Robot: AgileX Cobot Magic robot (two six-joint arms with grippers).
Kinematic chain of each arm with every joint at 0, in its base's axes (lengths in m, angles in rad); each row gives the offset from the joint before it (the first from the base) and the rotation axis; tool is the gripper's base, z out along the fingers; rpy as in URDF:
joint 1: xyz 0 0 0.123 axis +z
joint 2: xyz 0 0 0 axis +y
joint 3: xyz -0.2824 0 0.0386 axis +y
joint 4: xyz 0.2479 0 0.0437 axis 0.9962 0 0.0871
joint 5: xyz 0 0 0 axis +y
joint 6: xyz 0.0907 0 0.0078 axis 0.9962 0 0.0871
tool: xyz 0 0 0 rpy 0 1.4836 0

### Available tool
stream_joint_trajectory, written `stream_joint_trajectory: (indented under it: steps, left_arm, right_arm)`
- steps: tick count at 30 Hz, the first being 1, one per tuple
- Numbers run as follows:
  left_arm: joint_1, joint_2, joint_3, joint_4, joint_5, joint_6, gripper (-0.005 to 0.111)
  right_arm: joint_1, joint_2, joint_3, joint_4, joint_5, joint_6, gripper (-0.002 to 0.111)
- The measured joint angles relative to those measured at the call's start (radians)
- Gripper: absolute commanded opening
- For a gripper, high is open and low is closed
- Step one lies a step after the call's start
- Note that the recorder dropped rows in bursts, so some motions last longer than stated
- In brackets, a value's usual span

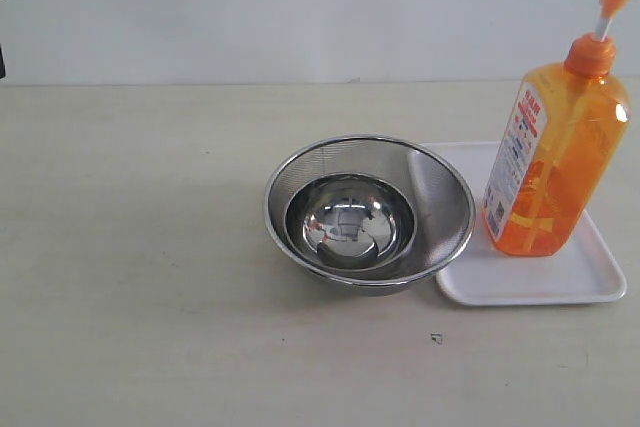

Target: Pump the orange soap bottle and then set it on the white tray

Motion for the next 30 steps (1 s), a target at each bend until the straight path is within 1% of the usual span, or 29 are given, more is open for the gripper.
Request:
stream_joint_trajectory:
  steps: [11, 21, 25, 30]
  left_arm:
    - [0.0, 0.0, 0.0, 0.0, 0.0, 0.0, 0.005]
    - [0.0, 0.0, 0.0, 0.0, 0.0, 0.0, 0.005]
    - [0.0, 0.0, 0.0, 0.0, 0.0, 0.0, 0.005]
    - [0.0, 0.0, 0.001, 0.0, 0.0, 0.0, 0.005]
  right_arm:
    - [0.0, -0.232, 0.243, 0.0, 0.002, 0.004, 0.0]
    - [0.0, -0.409, 0.401, 0.002, 0.002, 0.034, 0.0]
    - [0.0, -0.419, 0.416, 0.004, 0.014, 0.046, 0.0]
    - [0.0, -0.421, 0.418, 0.004, 0.073, 0.056, 0.0]
